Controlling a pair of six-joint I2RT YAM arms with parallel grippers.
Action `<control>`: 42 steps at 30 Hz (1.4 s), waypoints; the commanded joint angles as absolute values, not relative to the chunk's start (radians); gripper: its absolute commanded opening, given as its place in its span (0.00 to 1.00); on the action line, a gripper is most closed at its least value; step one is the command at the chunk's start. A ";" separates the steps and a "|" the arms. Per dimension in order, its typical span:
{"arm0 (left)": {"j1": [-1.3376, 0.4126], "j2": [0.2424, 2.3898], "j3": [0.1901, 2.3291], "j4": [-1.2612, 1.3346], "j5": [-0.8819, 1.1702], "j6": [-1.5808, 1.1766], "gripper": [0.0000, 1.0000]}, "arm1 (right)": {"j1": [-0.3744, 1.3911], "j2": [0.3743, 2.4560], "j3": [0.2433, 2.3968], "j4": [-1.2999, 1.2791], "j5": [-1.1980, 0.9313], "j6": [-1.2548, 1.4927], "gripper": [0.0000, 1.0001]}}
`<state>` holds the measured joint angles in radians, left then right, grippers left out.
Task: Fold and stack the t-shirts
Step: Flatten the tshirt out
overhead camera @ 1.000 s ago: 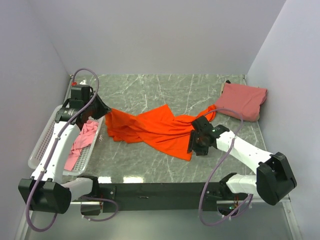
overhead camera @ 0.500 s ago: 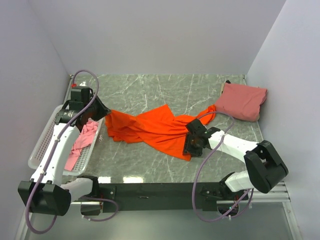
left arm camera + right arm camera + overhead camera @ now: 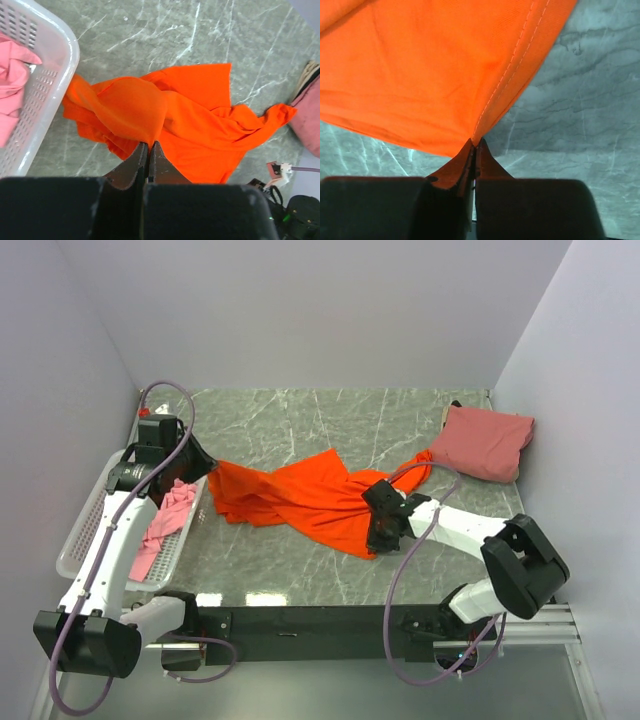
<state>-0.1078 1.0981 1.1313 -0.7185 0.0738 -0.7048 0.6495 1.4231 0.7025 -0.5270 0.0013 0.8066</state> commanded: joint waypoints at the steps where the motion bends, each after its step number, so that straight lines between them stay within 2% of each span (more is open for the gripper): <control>1: -0.103 1.080 1.189 -0.736 0.038 -0.661 0.01 | 0.661 1.424 0.754 -0.645 0.063 0.784 0.00; 5: -0.103 1.091 1.297 -0.781 0.022 -0.627 0.00 | 0.655 1.326 0.964 -0.833 0.175 0.736 0.00; 8: -0.100 1.103 1.416 -0.813 0.017 -0.611 0.01 | 0.625 1.286 1.246 -0.969 0.254 0.687 0.00; 10: -0.098 1.120 1.506 -0.828 0.003 -0.611 0.01 | 0.589 1.281 1.346 -1.029 0.281 0.637 0.00; 14: -0.095 1.193 1.667 -0.857 -0.104 -0.608 0.01 | 0.453 1.313 1.564 -1.055 0.262 0.504 0.00; 18: -0.086 1.305 1.863 -0.861 -0.052 -0.575 0.01 | 0.324 1.403 1.790 -1.095 0.247 0.410 0.00; 21: -0.084 1.341 2.035 -0.861 -0.029 -0.568 0.01 | 0.308 1.463 2.011 -1.166 0.258 0.370 0.00; 24: -0.084 1.312 2.062 -0.830 0.015 -0.583 0.01 | 0.307 1.476 2.179 -1.221 0.227 0.351 0.00; 28: -0.084 1.235 2.017 -0.789 0.104 -0.606 0.01 | 0.307 1.387 2.194 -1.203 0.180 0.356 0.00; 36: -0.084 1.059 1.974 -0.787 0.250 -0.621 0.01 | 0.307 1.051 1.970 -1.112 0.072 0.380 0.00; 42: -0.084 1.012 2.049 -0.809 0.308 -0.646 0.01 | 0.305 0.943 2.042 -1.147 0.067 0.396 0.00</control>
<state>-0.0883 1.0225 2.0121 -0.8558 0.2447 -0.6212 0.3096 0.9581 1.9980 -1.1713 0.0818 0.3882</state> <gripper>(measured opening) 0.023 0.010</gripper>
